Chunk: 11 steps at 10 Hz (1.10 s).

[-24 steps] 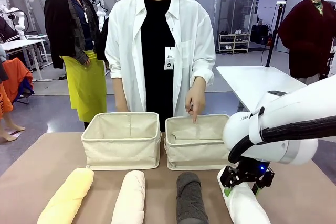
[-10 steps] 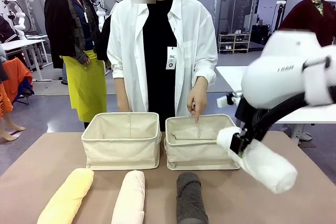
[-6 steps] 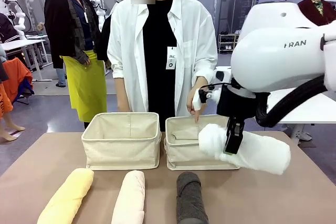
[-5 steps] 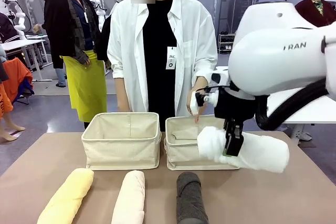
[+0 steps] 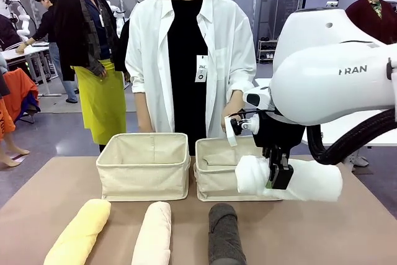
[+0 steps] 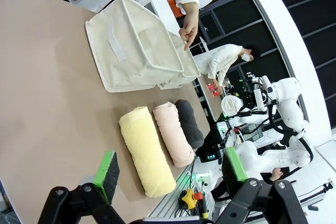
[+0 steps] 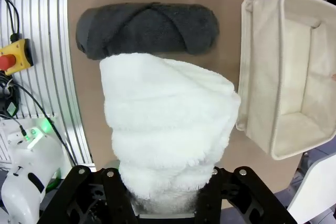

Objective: Divide the towels into two baskets.
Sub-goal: Pick up one hotel-folded towel and place it in the Fabric basket indicated by the person.

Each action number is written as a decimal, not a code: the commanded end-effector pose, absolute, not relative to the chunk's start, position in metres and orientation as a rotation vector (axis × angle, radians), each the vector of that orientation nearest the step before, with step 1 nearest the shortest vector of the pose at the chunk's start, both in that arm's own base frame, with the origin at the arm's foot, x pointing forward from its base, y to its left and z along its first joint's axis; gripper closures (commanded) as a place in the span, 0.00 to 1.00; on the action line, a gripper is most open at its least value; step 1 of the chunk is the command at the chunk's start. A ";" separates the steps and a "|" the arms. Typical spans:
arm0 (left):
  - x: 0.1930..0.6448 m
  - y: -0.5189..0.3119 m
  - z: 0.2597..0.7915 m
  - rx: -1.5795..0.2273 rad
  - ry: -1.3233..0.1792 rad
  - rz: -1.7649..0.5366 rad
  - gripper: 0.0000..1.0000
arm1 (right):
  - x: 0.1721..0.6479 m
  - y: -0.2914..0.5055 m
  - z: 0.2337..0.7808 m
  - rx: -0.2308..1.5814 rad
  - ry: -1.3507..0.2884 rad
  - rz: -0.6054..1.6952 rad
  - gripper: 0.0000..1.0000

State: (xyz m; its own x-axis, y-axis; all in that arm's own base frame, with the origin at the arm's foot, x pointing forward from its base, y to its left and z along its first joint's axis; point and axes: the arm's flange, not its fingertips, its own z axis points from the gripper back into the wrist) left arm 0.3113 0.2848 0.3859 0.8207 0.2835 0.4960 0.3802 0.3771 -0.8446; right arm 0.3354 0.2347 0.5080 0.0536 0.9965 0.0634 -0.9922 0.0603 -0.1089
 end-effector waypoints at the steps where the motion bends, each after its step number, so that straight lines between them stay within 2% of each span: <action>1: 0.308 0.287 0.386 -1.204 -0.643 -0.072 0.00 | 0.333 0.235 0.509 -0.044 -0.139 1.520 0.64; 3: 0.308 0.287 0.386 -1.204 -0.643 -0.072 0.00 | 0.375 0.253 0.520 -0.123 -0.212 1.593 0.64; 7: 0.308 0.287 0.386 -1.204 -0.643 -0.072 0.00 | 0.485 0.280 0.540 -0.177 -0.146 1.703 0.64; 11: 0.308 0.287 0.386 -1.204 -0.643 -0.072 0.00 | 0.560 0.302 0.496 -0.147 -0.115 1.739 0.64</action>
